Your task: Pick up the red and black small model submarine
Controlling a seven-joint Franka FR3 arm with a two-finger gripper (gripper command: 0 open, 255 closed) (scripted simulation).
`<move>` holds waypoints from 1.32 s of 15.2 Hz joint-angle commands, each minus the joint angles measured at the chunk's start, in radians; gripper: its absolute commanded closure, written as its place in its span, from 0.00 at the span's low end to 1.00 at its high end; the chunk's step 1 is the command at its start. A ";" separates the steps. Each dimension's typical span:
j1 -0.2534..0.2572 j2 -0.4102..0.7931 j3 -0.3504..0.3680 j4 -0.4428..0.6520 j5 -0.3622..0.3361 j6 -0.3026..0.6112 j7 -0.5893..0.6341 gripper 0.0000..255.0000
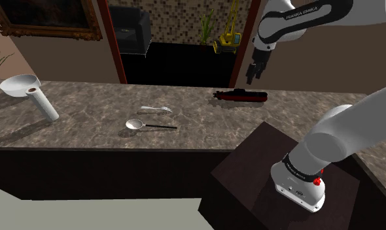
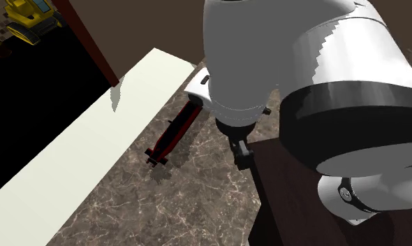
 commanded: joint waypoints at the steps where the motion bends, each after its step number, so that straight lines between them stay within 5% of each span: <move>1: -0.001 0.075 -0.029 0.027 0.009 0.050 -0.044 0.00; 10: -0.027 0.436 -0.111 0.207 0.145 0.216 -0.272 0.00; 20: -0.160 0.844 -0.068 0.536 0.328 0.264 -0.487 0.00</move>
